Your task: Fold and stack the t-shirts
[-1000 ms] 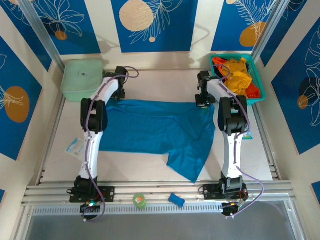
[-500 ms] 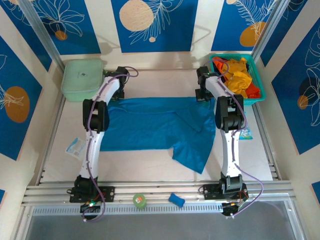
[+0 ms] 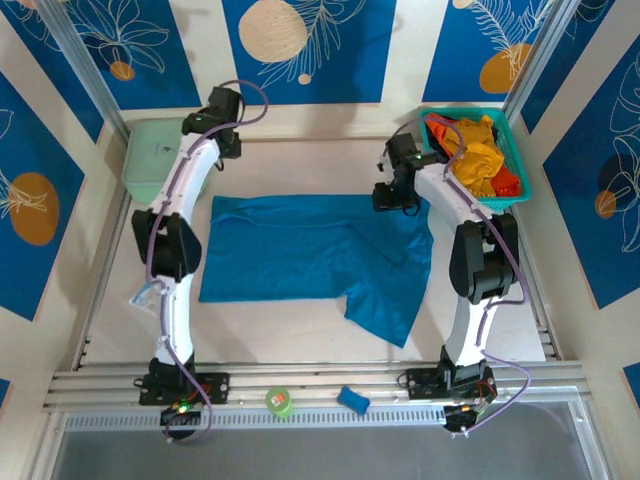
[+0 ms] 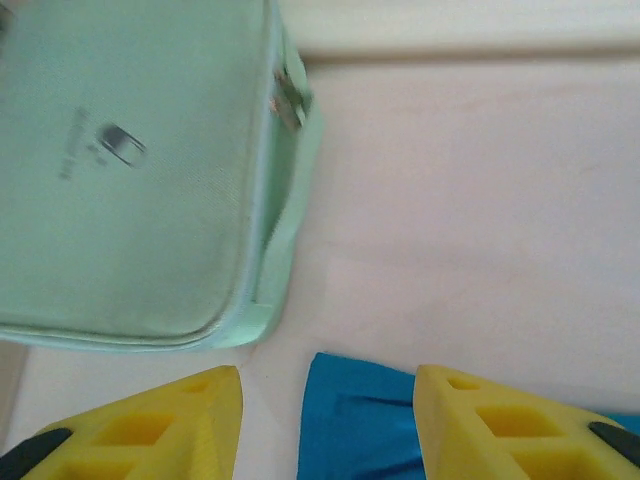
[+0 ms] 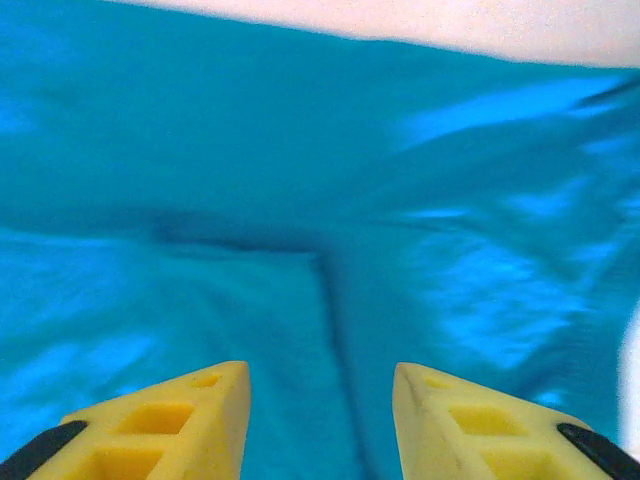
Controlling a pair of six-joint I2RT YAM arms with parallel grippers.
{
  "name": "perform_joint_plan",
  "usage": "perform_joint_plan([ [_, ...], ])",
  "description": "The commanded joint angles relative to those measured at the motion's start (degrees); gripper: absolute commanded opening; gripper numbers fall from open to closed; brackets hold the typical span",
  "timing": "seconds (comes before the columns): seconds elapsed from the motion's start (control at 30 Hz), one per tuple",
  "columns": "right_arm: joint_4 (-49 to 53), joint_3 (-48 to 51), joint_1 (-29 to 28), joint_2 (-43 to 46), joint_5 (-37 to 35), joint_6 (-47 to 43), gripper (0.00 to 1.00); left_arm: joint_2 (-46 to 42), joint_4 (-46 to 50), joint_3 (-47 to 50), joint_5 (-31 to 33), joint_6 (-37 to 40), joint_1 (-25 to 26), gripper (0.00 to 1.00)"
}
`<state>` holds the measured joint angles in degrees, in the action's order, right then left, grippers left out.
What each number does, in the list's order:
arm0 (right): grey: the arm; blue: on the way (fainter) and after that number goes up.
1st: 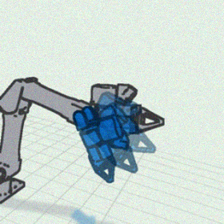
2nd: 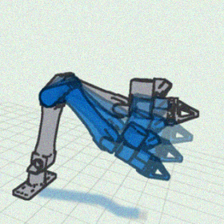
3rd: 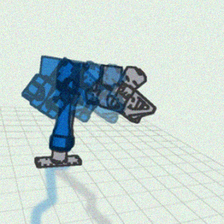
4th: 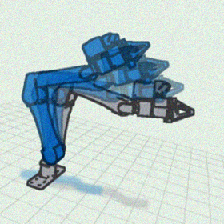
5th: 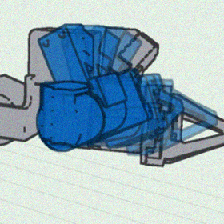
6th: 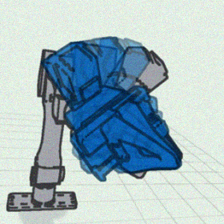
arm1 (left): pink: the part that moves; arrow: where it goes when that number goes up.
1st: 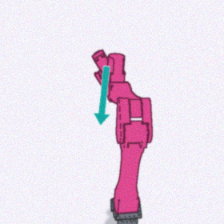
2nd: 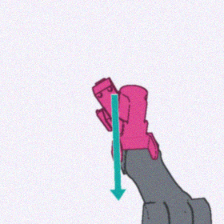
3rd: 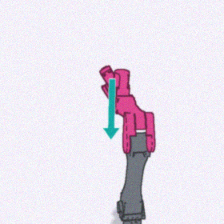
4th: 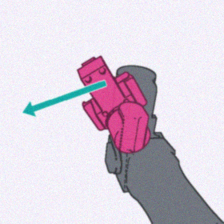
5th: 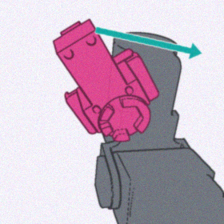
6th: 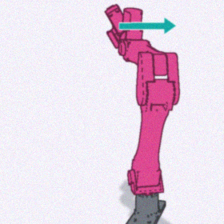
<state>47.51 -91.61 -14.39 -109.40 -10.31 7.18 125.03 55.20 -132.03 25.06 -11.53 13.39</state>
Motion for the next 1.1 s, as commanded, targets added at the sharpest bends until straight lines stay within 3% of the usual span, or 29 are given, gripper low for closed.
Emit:
perform_joint_plan([
  [0.0, -1.3, 3.2, 0.1, -4.3, 8.9, 1.6, 0.43, -6.7, -0.6, 6.4, -1.9, -0.5, 1.0, 0.50],
  [0.23, -2.6, 0.5, 0.6, -10.3, 10.4, 1.2, 0.45, -20.5, -3.7, 24.1, -4.3, -1.9, 1.8, 0.50],
  [0.43, -3.1, -0.2, 0.5, -11.1, 10.7, 1.0, 0.46, -28.7, -4.9, 32.5, -4.3, -2.2, 2.0, 0.49],
  [0.8, -2.4, -2.3, 0.8, -11.6, 5.5, -0.1, 0.53, -32.4, -4.7, 35.2, -5.0, -3.0, 2.1, 0.48],
  [1.07, -2.0, -4.4, 0.9, -13.9, 8.1, -0.7, 0.50, -31.9, -4.8, 35.1, -5.1, -2.9, 2.3, 0.48],
])
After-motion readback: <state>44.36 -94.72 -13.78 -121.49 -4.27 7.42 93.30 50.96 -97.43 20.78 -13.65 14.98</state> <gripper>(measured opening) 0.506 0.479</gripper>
